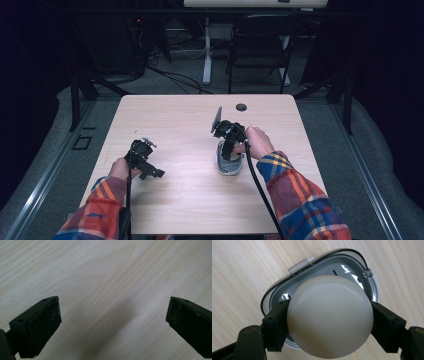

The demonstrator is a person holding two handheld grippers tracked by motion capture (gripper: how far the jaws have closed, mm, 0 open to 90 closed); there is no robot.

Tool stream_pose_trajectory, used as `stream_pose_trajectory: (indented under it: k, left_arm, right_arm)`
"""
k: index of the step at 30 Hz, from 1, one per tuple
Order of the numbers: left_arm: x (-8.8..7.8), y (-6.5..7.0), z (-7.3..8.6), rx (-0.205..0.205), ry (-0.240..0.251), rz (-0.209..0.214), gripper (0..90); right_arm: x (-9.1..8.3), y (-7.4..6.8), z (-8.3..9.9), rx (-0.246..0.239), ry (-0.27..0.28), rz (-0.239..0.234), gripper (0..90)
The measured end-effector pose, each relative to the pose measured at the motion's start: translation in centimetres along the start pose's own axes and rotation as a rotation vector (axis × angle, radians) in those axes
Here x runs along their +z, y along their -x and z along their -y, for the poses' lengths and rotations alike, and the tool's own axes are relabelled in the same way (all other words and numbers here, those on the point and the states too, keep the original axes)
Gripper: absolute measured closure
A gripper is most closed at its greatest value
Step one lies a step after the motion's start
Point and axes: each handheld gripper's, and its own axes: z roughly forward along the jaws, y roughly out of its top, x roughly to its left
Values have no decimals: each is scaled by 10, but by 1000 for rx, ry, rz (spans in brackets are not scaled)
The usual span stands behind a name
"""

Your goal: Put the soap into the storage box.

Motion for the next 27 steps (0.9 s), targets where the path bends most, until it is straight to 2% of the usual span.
stream_pose_trajectory:
  k: [14,21,27]
  left_arm:
    - [0,0,0,1,-4,0,0]
    - [1,0,0,1,-4,1,0]
    - [0,0,0,2,-4,0,0]
  right_arm:
    - [14,-1,-1,-4,-23,-1,242]
    - [18,-2,-2,5,-17,-5,242]
    - [20,-2,-2,5,-34,1,242]
